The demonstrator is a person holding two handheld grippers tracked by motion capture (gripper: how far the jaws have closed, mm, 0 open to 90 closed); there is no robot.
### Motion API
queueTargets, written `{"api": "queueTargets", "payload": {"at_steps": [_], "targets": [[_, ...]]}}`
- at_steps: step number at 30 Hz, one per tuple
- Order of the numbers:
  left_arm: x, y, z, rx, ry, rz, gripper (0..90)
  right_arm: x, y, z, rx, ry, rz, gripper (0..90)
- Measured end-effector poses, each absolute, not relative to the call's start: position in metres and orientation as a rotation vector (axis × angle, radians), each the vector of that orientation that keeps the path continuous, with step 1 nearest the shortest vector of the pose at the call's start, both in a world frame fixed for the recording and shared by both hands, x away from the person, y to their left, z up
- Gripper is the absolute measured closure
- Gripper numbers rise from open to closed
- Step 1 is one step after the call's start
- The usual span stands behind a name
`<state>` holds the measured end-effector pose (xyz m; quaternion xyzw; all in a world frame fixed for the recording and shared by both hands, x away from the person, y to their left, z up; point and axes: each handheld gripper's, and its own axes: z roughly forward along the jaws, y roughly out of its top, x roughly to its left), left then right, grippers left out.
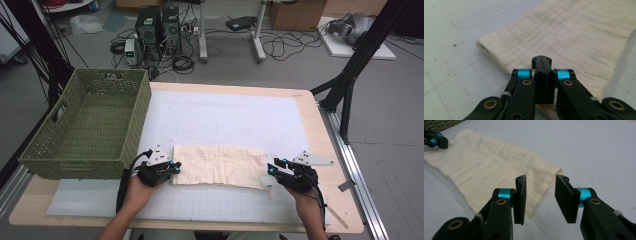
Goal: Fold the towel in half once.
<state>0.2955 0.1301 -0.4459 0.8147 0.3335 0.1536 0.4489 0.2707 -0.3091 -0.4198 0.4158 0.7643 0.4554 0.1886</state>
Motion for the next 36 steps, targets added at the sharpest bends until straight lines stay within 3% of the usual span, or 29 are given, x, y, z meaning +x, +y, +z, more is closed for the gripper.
{"api": "queueTargets", "payload": {"at_steps": [3, 6, 8, 10, 12, 14, 25, 30, 31, 33, 36], "targets": [[0.292, 0.132, -0.444, 1.979, 0.812, 0.344, 89.0, 0.271, -0.308, -0.42, 1.166, 2.155, 1.279, 61.2], [0.29, 0.128, -0.447, 2.011, 0.8, 0.295, 65.8, 0.271, -0.307, -0.42, 1.163, 2.158, 1.281, 61.2], [0.29, 0.123, -0.45, 2.061, 0.792, 0.314, 61.4, 0.271, -0.307, -0.421, 1.168, 2.16, 1.28, 61.2], [0.289, 0.12, -0.45, 2.085, 0.777, 0.343, 64.1, 0.272, -0.306, -0.421, 1.166, 2.168, 1.275, 61.2], [0.287, 0.118, -0.45, 2.098, 0.75, 0.365, 79.4, 0.272, -0.305, -0.422, 1.162, 2.172, 1.273, 61.2], [0.286, 0.119, -0.449, 2.097, 0.733, 0.388, 88.4, 0.272, -0.305, -0.422, 1.161, 2.172, 1.274, 61.2], [0.285, 0.134, -0.439, 2.011, 0.772, 0.388, 89.2, 0.272, -0.304, -0.422, 1.162, 2.174, 1.273, 60.9], [0.283, 0.138, -0.443, 2.062, 0.795, 0.369, 89.1, 0.273, -0.304, -0.424, 1.17, 2.175, 1.268, 59.8], [0.284, 0.138, -0.444, 2.058, 0.81, 0.365, 88.1, 0.273, -0.303, -0.424, 1.17, 2.177, 1.264, 59.2], [0.288, 0.138, -0.442, 2.017, 0.88, 0.366, 64.6, 0.275, -0.301, -0.425, 1.178, 2.178, 1.255, 57.3], [0.293, 0.138, -0.438, 1.97, 0.898, 0.385, 56.6, 0.282, -0.298, -0.424, 1.187, 2.158, 1.229, 53.7]]}}
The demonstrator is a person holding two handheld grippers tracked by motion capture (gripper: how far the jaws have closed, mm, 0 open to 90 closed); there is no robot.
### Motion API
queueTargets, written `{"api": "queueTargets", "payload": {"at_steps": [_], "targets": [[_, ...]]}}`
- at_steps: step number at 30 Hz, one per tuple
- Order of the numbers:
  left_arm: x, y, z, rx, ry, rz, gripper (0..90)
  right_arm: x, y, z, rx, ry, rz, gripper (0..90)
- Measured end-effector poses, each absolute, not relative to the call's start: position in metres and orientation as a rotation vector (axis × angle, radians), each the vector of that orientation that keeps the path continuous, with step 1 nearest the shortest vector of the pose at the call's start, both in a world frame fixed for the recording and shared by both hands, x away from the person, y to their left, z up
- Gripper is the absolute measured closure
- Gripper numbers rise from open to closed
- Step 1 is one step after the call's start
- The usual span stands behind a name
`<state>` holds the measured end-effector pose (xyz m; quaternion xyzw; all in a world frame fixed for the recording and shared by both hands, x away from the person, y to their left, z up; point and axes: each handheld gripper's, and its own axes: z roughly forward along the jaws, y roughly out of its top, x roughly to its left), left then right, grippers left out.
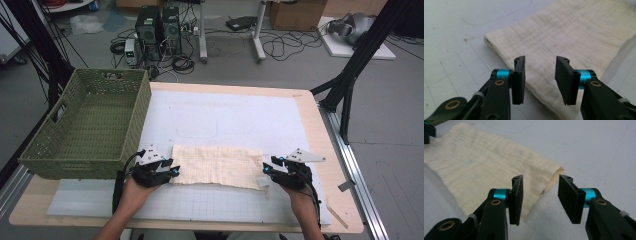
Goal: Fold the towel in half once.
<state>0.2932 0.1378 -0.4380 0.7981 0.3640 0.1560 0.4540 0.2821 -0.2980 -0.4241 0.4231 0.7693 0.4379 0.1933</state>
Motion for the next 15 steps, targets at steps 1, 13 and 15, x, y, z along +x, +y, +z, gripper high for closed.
{"api": "queueTargets", "payload": {"at_steps": [1, 13, 15], "targets": [[0.297, 0.136, -0.437, 1.957, 0.91, 0.391, 53.2, 0.286, -0.298, -0.424, 1.206, 2.145, 1.215, 53.2], [0.359, 0.123, -0.44, 1.902, 1.054, 0.543, 45.1, 0.354, -0.277, -0.442, 1.315, 2.222, 1.11, 52.0], [0.368, 0.121, -0.444, 1.913, 1.111, 0.523, 45.3, 0.358, -0.27, -0.445, 1.272, 2.27, 1.084, 57.3]]}}
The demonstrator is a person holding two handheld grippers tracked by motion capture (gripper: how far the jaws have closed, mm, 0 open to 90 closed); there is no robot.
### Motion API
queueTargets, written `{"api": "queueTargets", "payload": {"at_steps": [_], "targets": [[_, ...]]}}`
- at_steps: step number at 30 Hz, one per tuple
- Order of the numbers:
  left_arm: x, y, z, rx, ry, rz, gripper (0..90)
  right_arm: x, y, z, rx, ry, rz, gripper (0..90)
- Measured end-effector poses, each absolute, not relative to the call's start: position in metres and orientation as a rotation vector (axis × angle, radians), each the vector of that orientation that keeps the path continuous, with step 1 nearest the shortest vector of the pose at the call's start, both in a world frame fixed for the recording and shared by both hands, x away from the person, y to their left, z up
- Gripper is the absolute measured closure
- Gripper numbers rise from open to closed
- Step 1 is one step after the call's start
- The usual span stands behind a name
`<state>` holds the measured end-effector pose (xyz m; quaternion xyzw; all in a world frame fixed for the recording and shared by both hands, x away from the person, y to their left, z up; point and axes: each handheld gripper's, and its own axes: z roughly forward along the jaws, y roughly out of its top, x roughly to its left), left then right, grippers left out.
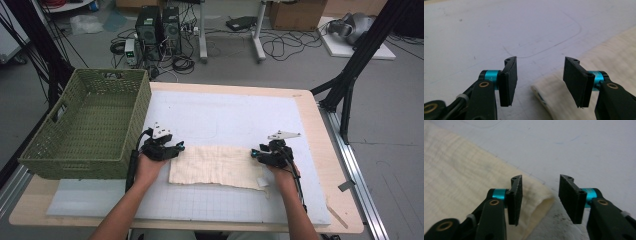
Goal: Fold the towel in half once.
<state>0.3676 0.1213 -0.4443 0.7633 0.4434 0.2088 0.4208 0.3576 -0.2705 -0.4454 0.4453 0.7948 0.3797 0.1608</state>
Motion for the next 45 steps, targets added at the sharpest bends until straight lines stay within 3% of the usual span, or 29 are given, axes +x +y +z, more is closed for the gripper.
{"api": "queueTargets", "payload": {"at_steps": [4, 6, 7, 19, 21, 25, 29, 31, 37, 39, 45], "targets": [[0.372, 0.117, -0.451, 1.971, 1.106, 0.496, 51.4, 0.358, -0.27, -0.447, 1.239, 2.297, 1.061, 71.4], [0.369, 0.116, -0.45, 2.01, 1.033, 0.489, 76.3, 0.357, -0.273, -0.445, 1.233, 2.299, 1.045, 83.6], [0.368, 0.114, -0.45, 2.019, 1.022, 0.493, 83.7, 0.356, -0.273, -0.444, 1.208, 2.291, 1.023, 85.2], [0.365, 0.112, -0.45, 1.966, 1.063, 0.515, 85.5, 0.354, -0.267, -0.443, 1.193, 2.191, 0.881, 84.7], [0.365, 0.114, -0.449, 1.961, 1.042, 0.509, 81.3, 0.353, -0.269, -0.442, 1.197, 2.191, 0.885, 78.5], [0.363, 0.123, -0.441, 1.85, 1.033, 0.501, 61.2, 0.349, -0.28, -0.436, 1.245, 2.148, 0.982, 63.7], [0.356, 0.132, -0.43, 1.753, 0.993, 0.448, 41.9, 0.339, -0.293, -0.424, 1.262, 2.078, 1.151, 39.3], [0.352, 0.133, -0.426, 1.738, 1.0, 0.434, 32.5, 0.333, -0.299, -0.42, 1.253, 2.089, 1.187, 31.7], [0.337, 0.132, -0.419, 1.707, 0.948, 0.444, 17.9, 0.311, -0.314, -0.413, 1.239, 2.058, 1.226, 16.2], [0.333, 0.133, -0.423, 1.707, 0.925, 0.421, 17.6, 0.303, -0.316, -0.413, 1.235, 2.052, 1.225, 11.2], [0.327, 0.133, -0.424, 1.684, 0.85, 0.395, 17.7, 0.289, -0.316, -0.413, 1.115, 2.054, 1.234, 10.3]]}}
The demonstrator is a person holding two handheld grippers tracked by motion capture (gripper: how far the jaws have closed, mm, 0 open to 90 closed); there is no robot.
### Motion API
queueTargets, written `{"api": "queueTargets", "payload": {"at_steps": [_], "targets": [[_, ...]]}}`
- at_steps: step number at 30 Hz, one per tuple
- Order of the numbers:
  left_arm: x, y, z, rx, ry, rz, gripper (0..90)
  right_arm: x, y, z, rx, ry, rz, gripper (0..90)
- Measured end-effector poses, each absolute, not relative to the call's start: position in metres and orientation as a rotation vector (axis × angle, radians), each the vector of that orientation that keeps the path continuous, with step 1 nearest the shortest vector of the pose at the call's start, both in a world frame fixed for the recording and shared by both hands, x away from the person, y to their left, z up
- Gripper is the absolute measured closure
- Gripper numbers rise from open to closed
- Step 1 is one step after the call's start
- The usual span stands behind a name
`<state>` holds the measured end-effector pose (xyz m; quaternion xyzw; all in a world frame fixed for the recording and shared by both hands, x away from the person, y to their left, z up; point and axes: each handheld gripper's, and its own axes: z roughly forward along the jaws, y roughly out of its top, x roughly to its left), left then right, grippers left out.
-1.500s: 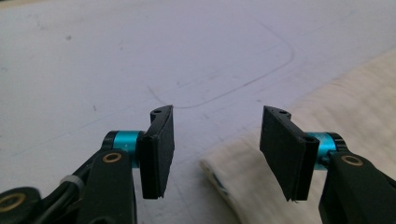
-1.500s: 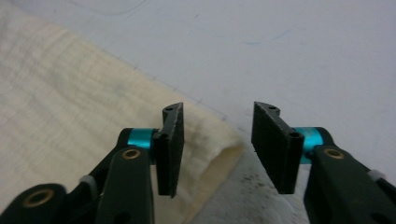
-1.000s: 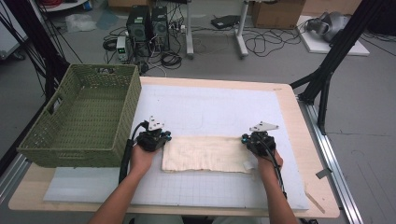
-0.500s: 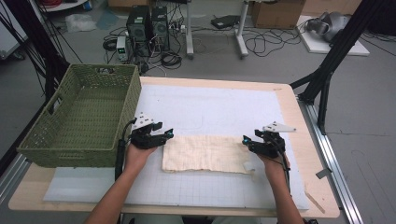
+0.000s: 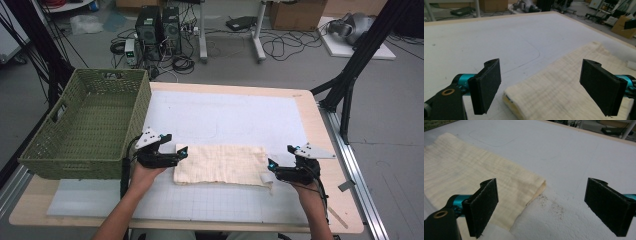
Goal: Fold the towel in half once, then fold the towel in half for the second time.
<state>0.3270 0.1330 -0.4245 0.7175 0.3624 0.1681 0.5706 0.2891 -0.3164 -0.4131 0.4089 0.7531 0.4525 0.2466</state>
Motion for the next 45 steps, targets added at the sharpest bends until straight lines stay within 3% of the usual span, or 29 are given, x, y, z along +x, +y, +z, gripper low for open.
{"api": "queueTargets", "payload": {"at_steps": [33, 42, 45], "targets": [[0.336, 0.136, -0.424, 1.747, 0.921, 0.353, 18.8, 0.293, -0.308, -0.411, 1.08, 2.091, 1.225, 9.1], [0.354, 0.131, -0.419, 1.792, 0.958, 0.349, 22.8, 0.292, -0.309, -0.411, 1.088, 2.099, 1.235, 9.0], [0.361, 0.128, -0.419, 1.824, 0.986, 0.37, 28.5, 0.292, -0.31, -0.411, 1.097, 2.099, 1.237, 9.0]]}}
